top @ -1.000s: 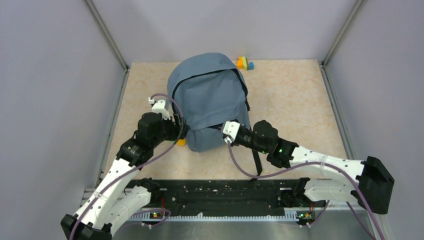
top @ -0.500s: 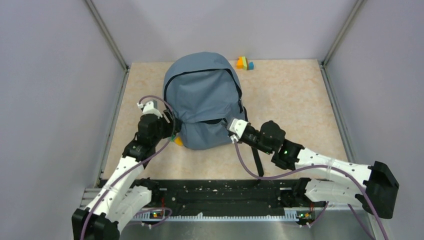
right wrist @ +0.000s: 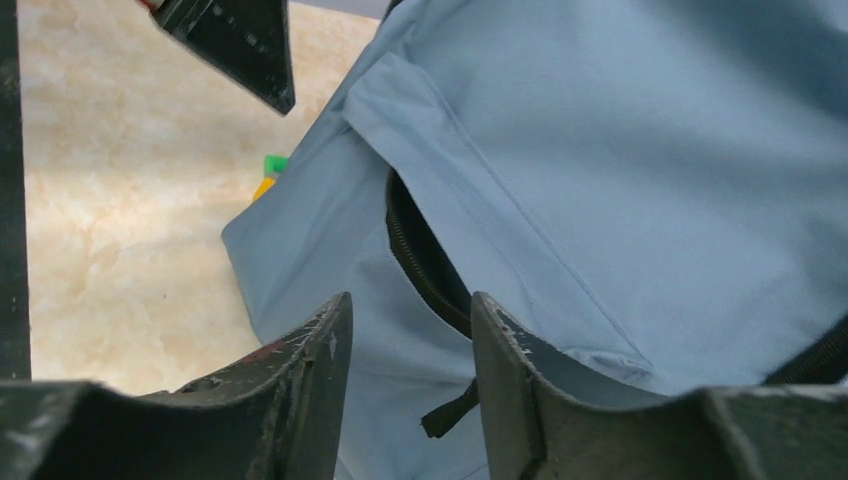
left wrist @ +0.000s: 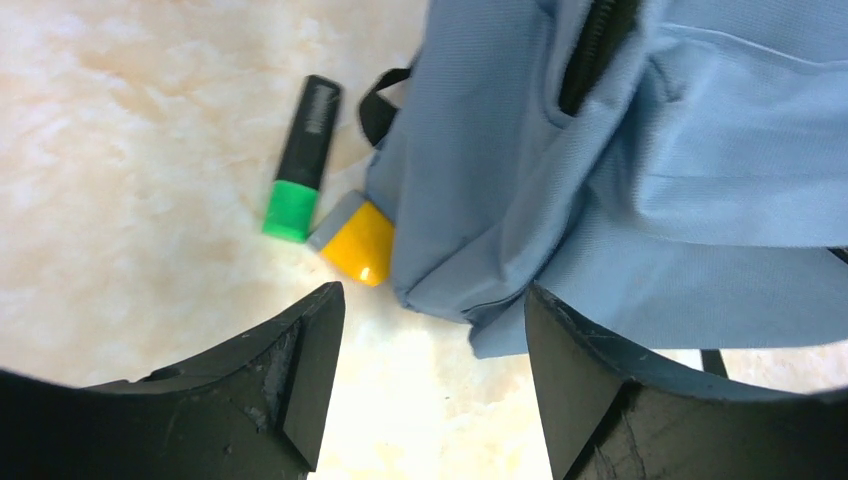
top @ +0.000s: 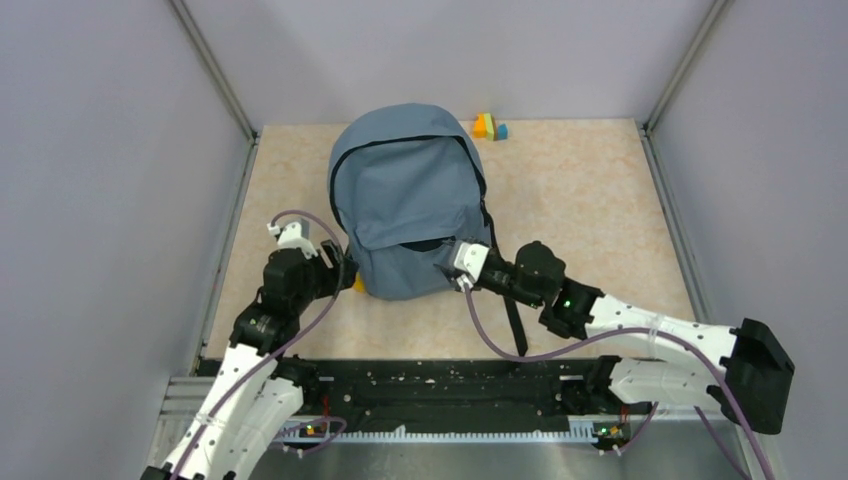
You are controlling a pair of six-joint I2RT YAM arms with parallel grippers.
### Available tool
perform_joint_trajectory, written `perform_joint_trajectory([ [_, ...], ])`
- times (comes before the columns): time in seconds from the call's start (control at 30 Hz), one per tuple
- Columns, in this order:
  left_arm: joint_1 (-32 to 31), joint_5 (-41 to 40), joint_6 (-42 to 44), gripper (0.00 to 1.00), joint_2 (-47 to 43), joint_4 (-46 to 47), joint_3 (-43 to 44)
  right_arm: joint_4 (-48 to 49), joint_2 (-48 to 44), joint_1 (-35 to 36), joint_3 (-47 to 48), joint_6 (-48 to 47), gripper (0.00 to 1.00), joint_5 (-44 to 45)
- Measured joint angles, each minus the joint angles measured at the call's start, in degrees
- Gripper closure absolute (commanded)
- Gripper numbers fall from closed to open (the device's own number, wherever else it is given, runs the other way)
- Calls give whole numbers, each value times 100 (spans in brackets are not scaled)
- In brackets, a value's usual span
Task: Pack the student bag
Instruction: Place the stationery in the student bag, then pick up the stationery from the center of the board.
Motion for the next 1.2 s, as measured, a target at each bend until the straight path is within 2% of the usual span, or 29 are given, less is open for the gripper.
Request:
perform_joint_trajectory([
  [0.13, 11, -621, -190, 29, 120, -688, 313, -7, 186, 0, 7, -127, 47, -295],
  [0.33, 170, -1012, -457, 26, 562, -850, 374, -122, 680, 0, 258, -358, 47, -507],
  [0.5, 511, -1143, -553, 26, 791, -546, 260, -343, 1141, 0, 741, -595, 47, -553],
  [0.67, 791, -1014, -546, 26, 1381, -116, 179, -527, 1318, 0, 1005, -745, 45, -557],
  [0.77, 881, -890, -533, 26, 1628, 96, 153, -671, 1421, 0, 1119, -785, 48, -581],
  [0.83, 944, -787, -529, 26, 1766, 219, 151, -802, 1526, 0, 1211, -804, 55, -599],
  [0.9, 994, -702, -511, 26, 1950, 350, 151, -981, 1646, 0, 1311, -824, 66, -603],
  [0.93, 1012, -664, -494, 26, 2041, 398, 151, -1086, 1690, 0, 1357, -844, 75, -603],
  [1.0, 1027, -605, -446, 26, 2260, 455, 151, -1257, 1731, 0, 1421, -855, 98, -610],
  [1.2, 1043, -573, -291, 26, 2850, 514, 249, -1572, 1694, -17, 1443, -772, 100, -732],
])
